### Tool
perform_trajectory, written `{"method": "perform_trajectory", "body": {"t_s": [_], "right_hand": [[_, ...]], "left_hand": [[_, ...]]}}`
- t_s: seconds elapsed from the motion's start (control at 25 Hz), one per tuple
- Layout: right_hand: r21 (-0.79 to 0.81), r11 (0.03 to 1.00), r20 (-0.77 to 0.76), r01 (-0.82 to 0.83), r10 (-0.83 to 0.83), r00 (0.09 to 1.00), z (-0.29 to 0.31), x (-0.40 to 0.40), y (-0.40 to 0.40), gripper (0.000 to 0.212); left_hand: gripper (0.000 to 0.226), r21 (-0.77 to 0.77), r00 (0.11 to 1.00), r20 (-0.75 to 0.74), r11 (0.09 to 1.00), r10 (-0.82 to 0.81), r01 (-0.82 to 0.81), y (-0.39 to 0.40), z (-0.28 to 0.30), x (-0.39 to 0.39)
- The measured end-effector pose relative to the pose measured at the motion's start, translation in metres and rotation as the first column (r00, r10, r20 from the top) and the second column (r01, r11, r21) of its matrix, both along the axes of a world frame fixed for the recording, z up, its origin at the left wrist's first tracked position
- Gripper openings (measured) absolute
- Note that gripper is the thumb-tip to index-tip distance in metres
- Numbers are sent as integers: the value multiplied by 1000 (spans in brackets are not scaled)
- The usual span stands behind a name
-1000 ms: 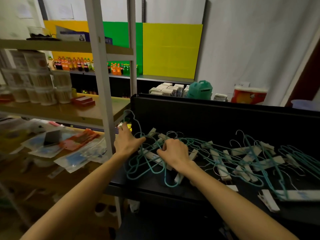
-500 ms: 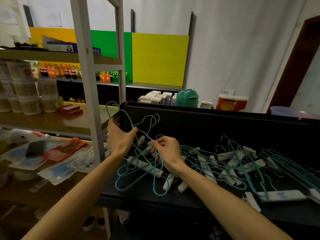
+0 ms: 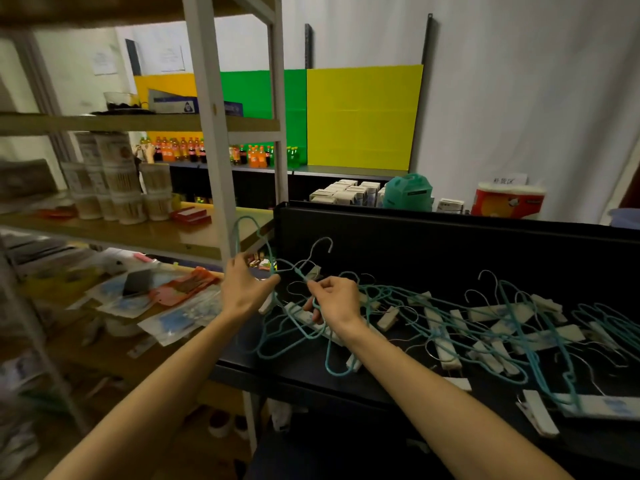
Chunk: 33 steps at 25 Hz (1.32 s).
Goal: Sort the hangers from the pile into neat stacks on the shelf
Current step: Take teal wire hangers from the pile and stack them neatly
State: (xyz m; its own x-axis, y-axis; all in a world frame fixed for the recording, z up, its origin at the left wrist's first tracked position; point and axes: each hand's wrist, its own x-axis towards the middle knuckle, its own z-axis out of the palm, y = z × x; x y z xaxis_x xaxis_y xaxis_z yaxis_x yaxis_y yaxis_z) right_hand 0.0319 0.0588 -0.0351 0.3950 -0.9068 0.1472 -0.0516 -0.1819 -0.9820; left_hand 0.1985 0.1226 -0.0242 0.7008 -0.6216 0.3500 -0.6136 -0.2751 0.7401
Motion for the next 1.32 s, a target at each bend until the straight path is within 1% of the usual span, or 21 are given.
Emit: {"method": "perform_trajectory", "body": {"t_s": [0.12, 0.24, 0.32, 0.44, 0.56, 0.72, 0.8, 0.92, 1.0, 1.12, 1.32], "right_hand": [[28, 1000, -15, 15, -14, 1000, -2, 0, -3, 28], [-91, 996, -60, 24, -29, 998, -3, -16, -10, 27], [-200, 976, -95, 80, -101, 990, 0, -35, -17, 27], [-336, 921, -125, 199, -253, 959, 7, -78, -27, 25], [-405, 868, -114, 286, -359, 926, 13, -142, -36, 25], [-446, 812, -79, 376, -454, 887, 18, -257, -46, 29], [-492, 774, -106, 400, -509, 854, 24, -328, -50, 26], [-595, 679, -177, 431, -634, 753, 34, -453, -55, 23], [-628, 620, -202, 471, -714, 671, 38, -537, -56, 20], [-636, 539, -173, 552, -797, 579, 38, -655, -46, 20], [-639, 427, -123, 640, -878, 462, 34, -804, -20, 18]], "left_hand": [[67, -46, 1000, 21, 999, -9, 10, -1, 0, 5], [69, -83, 999, 36, 996, -40, 43, -6, 3, 5], [70, -121, 999, 37, 992, -33, 38, -14, 9, -3], [73, -181, 999, -7, 983, -42, 41, -30, 18, -34], [73, -212, 994, -24, 972, -109, 102, -51, 26, -89], [70, -239, 977, -99, 958, -187, 159, -79, 45, -199], [70, -245, 967, -87, 946, -238, 211, -94, 53, -263], [70, -247, 942, -27, 916, -333, 317, -117, 58, -371], [66, -256, 921, 1, 890, -390, 377, -132, 56, -446], [60, -262, 867, 44, 832, -497, 490, -152, 52, -559], [53, -255, 762, 72, 727, -643, 637, -184, 60, -727]]}}
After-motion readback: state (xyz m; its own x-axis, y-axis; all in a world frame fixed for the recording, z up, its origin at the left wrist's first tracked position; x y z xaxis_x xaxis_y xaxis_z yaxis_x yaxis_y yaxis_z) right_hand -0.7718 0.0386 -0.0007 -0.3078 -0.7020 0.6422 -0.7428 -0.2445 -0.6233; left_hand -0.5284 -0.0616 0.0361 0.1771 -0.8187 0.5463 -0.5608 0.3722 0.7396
